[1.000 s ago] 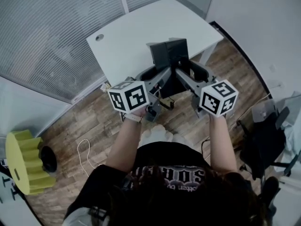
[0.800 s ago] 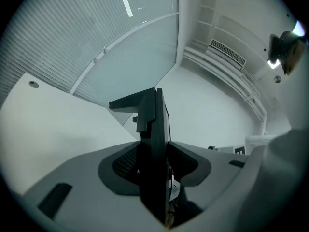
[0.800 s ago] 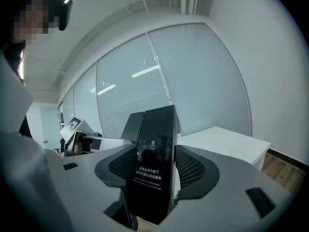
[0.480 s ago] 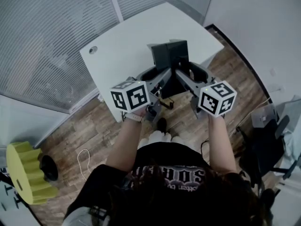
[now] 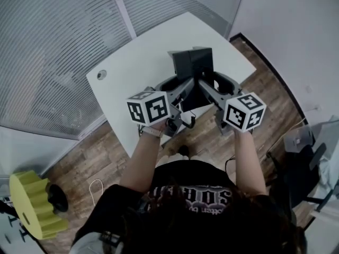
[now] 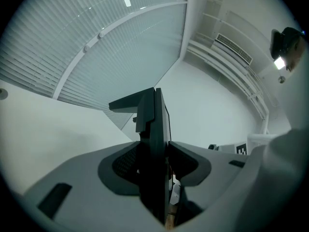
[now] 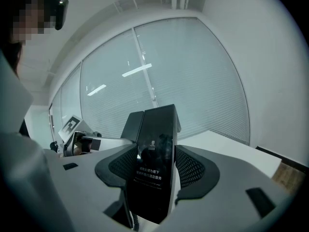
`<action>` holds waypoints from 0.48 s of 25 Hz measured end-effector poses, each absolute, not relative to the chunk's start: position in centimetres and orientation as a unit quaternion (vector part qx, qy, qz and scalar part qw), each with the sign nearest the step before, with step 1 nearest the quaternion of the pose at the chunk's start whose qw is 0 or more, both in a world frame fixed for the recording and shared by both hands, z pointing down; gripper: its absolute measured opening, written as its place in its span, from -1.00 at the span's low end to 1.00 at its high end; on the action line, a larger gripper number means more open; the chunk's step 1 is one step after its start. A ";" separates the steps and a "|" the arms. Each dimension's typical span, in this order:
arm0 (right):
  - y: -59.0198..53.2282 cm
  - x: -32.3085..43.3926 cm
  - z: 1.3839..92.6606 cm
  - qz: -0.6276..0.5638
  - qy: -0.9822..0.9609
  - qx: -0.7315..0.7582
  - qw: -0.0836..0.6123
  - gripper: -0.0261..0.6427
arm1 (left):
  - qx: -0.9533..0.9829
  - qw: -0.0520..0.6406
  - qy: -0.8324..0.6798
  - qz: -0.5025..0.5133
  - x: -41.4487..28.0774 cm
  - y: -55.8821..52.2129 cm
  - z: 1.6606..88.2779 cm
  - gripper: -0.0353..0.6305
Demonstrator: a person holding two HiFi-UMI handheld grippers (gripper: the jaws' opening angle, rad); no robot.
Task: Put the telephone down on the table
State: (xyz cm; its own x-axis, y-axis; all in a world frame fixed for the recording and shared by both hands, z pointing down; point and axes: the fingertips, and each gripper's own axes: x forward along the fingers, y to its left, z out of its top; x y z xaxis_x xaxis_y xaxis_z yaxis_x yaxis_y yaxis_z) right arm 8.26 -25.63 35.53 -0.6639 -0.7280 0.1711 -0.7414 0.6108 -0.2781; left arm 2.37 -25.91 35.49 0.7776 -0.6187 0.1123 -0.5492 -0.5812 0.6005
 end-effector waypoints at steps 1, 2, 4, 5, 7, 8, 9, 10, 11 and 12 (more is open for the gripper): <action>-26.4 8.2 35.6 0.166 -0.896 0.410 0.020 -0.18 | 0.887 0.319 -0.329 -0.053 2.3 -26.7 35.6 -0.36; -27.1 8.2 35.7 0.167 -0.896 0.411 0.020 -0.18 | 0.887 0.320 -0.328 -0.052 2.3 -27.4 35.6 -0.36; -28.6 8.0 35.9 0.169 -0.895 0.411 0.021 -0.18 | 0.887 0.322 -0.327 -0.051 2.1 -28.8 35.9 -0.36; -29.2 7.8 36.0 0.169 -0.895 0.412 0.022 -0.18 | 0.886 0.324 -0.327 -0.050 2.0 -29.5 36.1 -0.36; -30.3 7.5 36.3 0.171 -0.895 0.412 0.023 -0.18 | 0.885 0.327 -0.329 -0.048 1.7 -30.6 36.5 -0.35; -30.8 7.5 36.4 0.173 -0.894 0.412 0.024 -0.18 | 0.884 0.329 -0.330 -0.047 1.7 -31.2 36.6 -0.35; -31.2 7.5 36.5 0.174 -0.894 0.413 0.025 -0.18 | 0.883 0.330 -0.330 -0.047 1.7 -31.7 36.8 -0.35; -31.7 7.6 36.6 0.175 -0.893 0.413 0.027 -0.18 | 0.883 0.331 -0.331 -0.046 1.8 -32.1 37.0 -0.35; -32.1 7.6 36.8 0.177 -0.893 0.413 0.029 -0.18 | 0.882 0.332 -0.332 -0.044 1.9 -32.5 37.2 -0.35; -32.5 7.7 37.0 0.179 -0.892 0.413 0.031 -0.18 | 0.881 0.333 -0.333 -0.042 2.0 -32.9 37.5 -0.35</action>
